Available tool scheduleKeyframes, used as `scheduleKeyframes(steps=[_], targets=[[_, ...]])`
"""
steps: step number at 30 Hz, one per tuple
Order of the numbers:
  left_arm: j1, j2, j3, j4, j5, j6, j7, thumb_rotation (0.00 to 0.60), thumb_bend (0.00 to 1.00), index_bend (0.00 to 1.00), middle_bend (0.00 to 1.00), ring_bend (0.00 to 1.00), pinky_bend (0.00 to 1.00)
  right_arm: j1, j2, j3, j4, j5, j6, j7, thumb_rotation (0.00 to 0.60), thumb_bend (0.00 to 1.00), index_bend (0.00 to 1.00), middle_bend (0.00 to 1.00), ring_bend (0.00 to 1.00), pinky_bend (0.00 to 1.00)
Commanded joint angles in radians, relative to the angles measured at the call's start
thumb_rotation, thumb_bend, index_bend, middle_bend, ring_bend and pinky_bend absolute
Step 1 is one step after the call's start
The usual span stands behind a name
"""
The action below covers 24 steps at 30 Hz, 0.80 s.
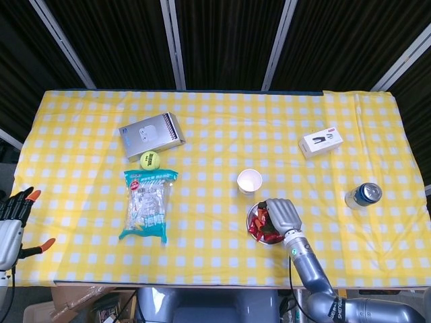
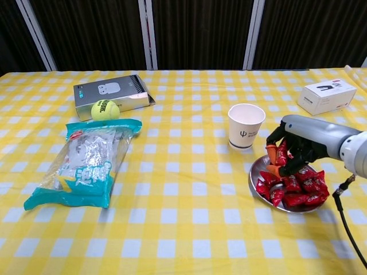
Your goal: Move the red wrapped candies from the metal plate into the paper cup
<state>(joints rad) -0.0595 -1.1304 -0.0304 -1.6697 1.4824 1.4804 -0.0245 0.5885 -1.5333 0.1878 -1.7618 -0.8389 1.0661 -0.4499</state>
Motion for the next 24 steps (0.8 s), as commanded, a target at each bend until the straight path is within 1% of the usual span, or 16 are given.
scheduleKeyframes(steps=[1, 3, 6, 12, 17, 24], targets=[[0.000, 0.001, 0.001, 0.001, 0.002, -0.001, -0.005, 0.600, 0.04, 0.00, 0.00, 0.00, 0.00, 0.021, 0.036, 0.037, -0.052, 0.012, 0.018, -0.023, 0.600, 0.51, 0.71, 0.82, 0.92, 1.00], [-0.001, 0.001, 0.001, 0.002, 0.003, -0.001, -0.005, 0.600, 0.04, 0.00, 0.00, 0.00, 0.00, 0.031, 0.046, 0.049, -0.067, 0.031, 0.021, -0.031, 0.600, 0.51, 0.71, 0.82, 0.92, 1.00], [-0.001, 0.002, 0.001, 0.004, 0.002, -0.002, -0.010, 0.600, 0.04, 0.00, 0.00, 0.00, 0.00, 0.057, 0.057, 0.082, -0.080, 0.061, 0.026, -0.045, 0.600, 0.51, 0.71, 0.82, 0.92, 1.00], [-0.004, 0.004, 0.001, 0.000, 0.002, -0.007, -0.011, 0.600, 0.04, 0.00, 0.00, 0.00, 0.00, 0.105, 0.055, 0.124, -0.065, 0.117, 0.018, -0.061, 0.600, 0.51, 0.71, 0.82, 0.92, 1.00], [-0.007, 0.005, 0.001, 0.006, 0.000, -0.013, -0.020, 0.600, 0.04, 0.00, 0.00, 0.00, 0.00, 0.153, 0.040, 0.161, -0.031, 0.177, -0.002, -0.062, 0.600, 0.51, 0.71, 0.82, 0.92, 1.00], [-0.012, 0.012, -0.001, 0.007, -0.012, -0.030, -0.041, 0.600, 0.04, 0.00, 0.00, 0.00, 0.00, 0.221, 0.002, 0.189, 0.052, 0.231, -0.028, -0.073, 0.600, 0.51, 0.71, 0.82, 0.92, 1.00]])
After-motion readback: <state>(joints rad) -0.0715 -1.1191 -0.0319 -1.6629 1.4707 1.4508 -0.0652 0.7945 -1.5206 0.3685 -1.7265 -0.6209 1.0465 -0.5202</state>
